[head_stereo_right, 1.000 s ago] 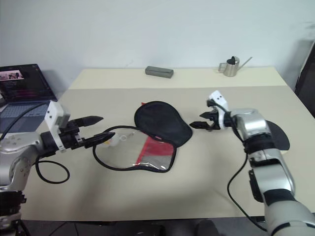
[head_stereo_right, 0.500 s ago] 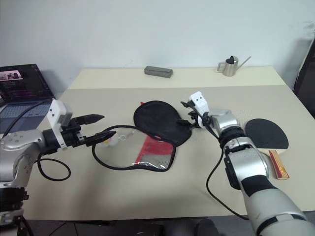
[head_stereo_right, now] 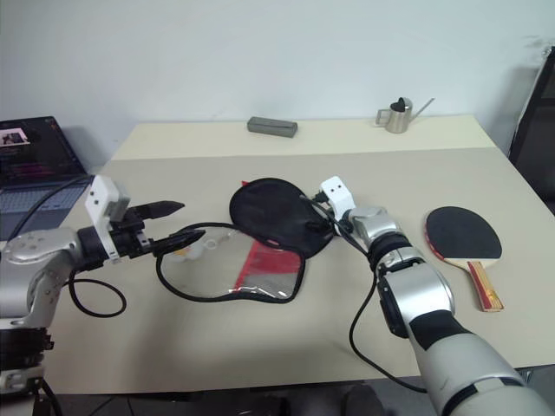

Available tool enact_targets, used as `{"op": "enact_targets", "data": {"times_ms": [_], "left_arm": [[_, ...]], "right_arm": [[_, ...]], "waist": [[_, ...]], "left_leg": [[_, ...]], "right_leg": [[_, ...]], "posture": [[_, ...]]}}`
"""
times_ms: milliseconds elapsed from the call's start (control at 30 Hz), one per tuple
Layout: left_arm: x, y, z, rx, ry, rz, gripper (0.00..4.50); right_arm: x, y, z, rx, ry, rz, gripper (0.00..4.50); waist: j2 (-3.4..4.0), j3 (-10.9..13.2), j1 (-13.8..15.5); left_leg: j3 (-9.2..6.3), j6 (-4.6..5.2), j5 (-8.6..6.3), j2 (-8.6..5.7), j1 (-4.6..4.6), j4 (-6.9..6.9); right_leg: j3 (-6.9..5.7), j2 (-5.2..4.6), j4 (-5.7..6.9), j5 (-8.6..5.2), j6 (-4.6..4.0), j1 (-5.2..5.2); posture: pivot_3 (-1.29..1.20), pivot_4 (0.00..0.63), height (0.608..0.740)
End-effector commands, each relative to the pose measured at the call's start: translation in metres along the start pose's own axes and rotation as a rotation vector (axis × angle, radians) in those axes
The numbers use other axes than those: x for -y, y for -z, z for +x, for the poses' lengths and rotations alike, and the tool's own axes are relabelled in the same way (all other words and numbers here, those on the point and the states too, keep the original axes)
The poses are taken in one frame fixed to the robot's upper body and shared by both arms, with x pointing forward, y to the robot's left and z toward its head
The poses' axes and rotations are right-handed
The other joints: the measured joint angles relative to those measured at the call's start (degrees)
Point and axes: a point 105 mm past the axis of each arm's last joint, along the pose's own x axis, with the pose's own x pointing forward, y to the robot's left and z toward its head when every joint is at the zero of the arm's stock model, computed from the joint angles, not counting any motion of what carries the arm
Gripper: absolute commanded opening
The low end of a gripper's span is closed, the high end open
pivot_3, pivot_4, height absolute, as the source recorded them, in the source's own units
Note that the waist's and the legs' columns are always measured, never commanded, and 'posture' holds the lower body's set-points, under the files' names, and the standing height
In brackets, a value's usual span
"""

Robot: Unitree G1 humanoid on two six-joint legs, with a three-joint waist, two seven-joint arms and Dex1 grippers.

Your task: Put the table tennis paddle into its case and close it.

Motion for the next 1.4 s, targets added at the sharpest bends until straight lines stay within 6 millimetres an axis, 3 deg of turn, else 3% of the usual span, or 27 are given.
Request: {"op": "enact_targets", "data": {"times_ms": [33,300,467,667,967,1400], "left_arm": [[-0.003,-0.008,-0.003,0.021,-0.020,0.041,4.50],[-0.003,-0.007,-0.004,0.020,-0.027,0.044,4.50],[-0.001,-0.007,-0.002,0.025,-0.022,0.041,4.50],[0.004,-0.007,0.002,0.032,-0.005,0.032,4.50],[0.016,-0.008,0.015,0.047,0.055,0.030,4.50],[0.026,-0.010,0.031,0.059,0.129,0.028,4.50]], "right_arm": [[-0.006,-0.010,0.003,0.024,-0.013,-0.030,2.85],[-0.015,-0.014,0.006,0.026,-0.048,-0.044,0.05],[-0.008,-0.019,0.003,0.053,-0.004,0.086,0.05],[0.014,-0.021,-0.006,0.097,0.095,0.260,0.05],[0.046,0.000,-0.028,0.077,0.233,0.435,0.05],[0.035,0.014,-0.083,0.107,0.416,0.607,0.05]], "waist": [[0.00,0.00,-0.02],[0.00,0.00,-0.09],[-0.01,-0.01,-0.09],[-0.01,-0.01,-0.05],[-0.02,-0.01,0.09],[-0.03,-0.02,0.34]], "left_leg": [[0.00,0.00,0.00,0.00,0.00,0.00],[0.02,0.00,0.00,0.00,0.04,-0.01],[0.04,0.00,0.00,0.00,0.06,-0.01],[0.04,0.00,0.00,0.00,0.05,0.00],[0.07,0.00,0.00,0.00,0.04,-0.01],[0.14,0.02,0.00,-0.01,0.02,-0.01]], "right_leg": [[0.00,0.00,0.00,0.00,0.00,0.00],[0.07,0.02,0.01,0.00,0.00,0.00],[0.13,0.04,0.03,0.01,-0.01,-0.01],[0.14,0.04,0.03,0.02,-0.03,-0.01],[0.15,0.04,0.03,0.02,-0.02,0.00],[0.27,0.04,0.09,0.02,-0.02,-0.08]], "posture": [[0.00,0.150,0.740],[0.00,0.150,0.740],[0.00,0.150,0.740],[0.00,0.150,0.740],[0.00,0.150,0.740],[0.00,0.150,0.740]]}}
